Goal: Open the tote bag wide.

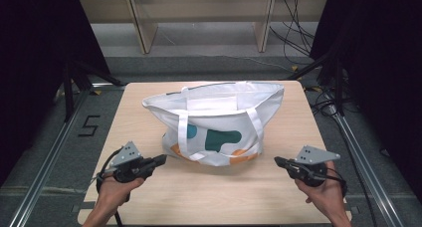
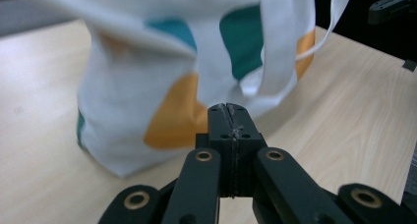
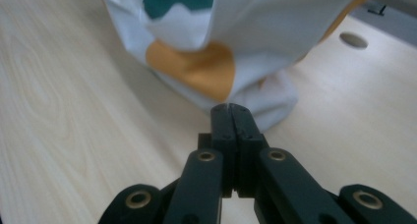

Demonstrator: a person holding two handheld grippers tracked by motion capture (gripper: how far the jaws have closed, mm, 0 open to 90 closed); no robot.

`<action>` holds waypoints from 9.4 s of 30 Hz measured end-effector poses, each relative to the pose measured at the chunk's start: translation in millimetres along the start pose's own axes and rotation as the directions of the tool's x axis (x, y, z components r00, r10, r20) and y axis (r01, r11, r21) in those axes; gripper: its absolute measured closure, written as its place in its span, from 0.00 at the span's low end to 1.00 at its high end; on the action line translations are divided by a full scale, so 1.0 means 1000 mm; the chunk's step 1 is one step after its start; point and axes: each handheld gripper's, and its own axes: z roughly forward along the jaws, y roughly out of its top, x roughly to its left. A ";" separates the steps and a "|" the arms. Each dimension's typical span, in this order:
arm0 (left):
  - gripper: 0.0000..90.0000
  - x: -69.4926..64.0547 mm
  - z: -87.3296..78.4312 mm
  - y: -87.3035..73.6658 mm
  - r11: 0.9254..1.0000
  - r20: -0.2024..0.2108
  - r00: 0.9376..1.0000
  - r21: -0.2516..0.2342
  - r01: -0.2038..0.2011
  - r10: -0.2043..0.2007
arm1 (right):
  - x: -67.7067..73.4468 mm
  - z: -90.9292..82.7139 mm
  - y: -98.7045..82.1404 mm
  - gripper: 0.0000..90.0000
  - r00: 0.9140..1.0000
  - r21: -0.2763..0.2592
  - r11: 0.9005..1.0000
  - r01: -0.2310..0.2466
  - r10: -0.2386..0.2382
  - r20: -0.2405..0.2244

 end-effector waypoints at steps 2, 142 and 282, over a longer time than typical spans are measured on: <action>1.00 0.002 -0.002 0.016 1.000 0.001 1.000 -0.008 -0.025 0.025 | -0.006 -0.003 0.016 1.00 0.999 -0.022 0.998 0.051 -0.051 0.003; 0.96 0.074 0.154 0.089 0.834 -0.018 0.973 0.520 -0.186 0.228 | -0.040 0.137 0.114 1.00 0.985 0.376 0.915 0.147 -0.171 0.032; 0.80 0.035 0.090 0.075 0.958 0.045 0.981 0.211 -0.194 0.189 | -0.030 0.088 0.081 0.85 0.997 0.096 0.994 0.059 -0.055 -0.046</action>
